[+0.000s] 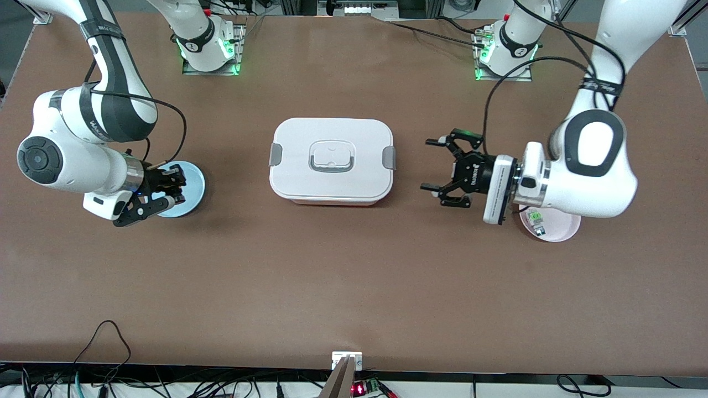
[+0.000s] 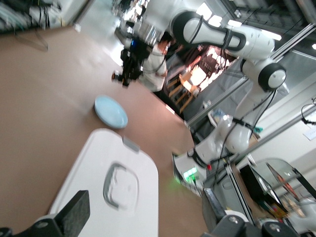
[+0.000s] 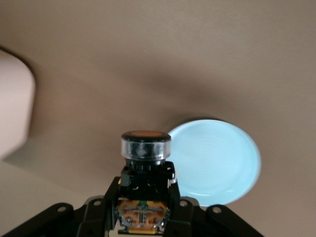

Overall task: Transfer orange switch to right arm and place
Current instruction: 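Move the switch over the blue plate while the left gripper withdraws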

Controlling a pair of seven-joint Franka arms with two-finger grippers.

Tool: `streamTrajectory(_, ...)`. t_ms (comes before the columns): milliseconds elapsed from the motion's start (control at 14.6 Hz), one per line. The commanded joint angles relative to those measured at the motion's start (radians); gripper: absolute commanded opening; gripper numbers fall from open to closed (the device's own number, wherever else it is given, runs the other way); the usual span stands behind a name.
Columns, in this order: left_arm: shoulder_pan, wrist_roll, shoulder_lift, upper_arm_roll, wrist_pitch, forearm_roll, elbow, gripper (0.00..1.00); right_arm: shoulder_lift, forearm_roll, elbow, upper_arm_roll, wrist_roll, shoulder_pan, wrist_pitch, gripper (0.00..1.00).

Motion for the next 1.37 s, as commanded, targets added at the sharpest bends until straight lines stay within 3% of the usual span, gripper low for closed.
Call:
streamTrajectory(0, -0.001, -0.28, -0.009, 0.001, -0.111, 0.204, 0.111, 1.0, -0.021, -0.04, -0.066, 0.01, -0.193, -0.053, 0.071, 0.25)
streamTrajectory(205, -0.006, -0.529, -0.005, -0.001, -0.28, 0.435, 0.217, 1.0, -0.022, -0.044, -0.106, 0.01, -0.433, -0.099, 0.117, 0.25)
streamTrajectory(411, -0.008, -0.628, -0.008, -0.001, -0.372, 0.627, 0.227, 1.0, -0.024, -0.076, -0.173, 0.01, -0.65, -0.141, 0.203, 0.25)
streamTrajectory(753, -0.006, -0.838, -0.016, -0.004, -0.502, 0.839, 0.323, 1.0, -0.031, -0.078, -0.303, 0.011, -0.832, -0.178, 0.358, 0.25)
streamTrajectory(1164, -0.054, -1.022, -0.104, 0.017, -0.435, 1.022, 0.343, 1.0, -0.038, -0.098, -0.443, 0.01, -0.933, -0.179, 0.5, 0.25)
streamTrajectory(1301, -0.072, -1.038, -0.199, 0.101, -0.322, 1.048, 0.244, 1.0, -0.035, -0.101, -0.457, 0.01, -0.981, -0.179, 0.533, 0.25)
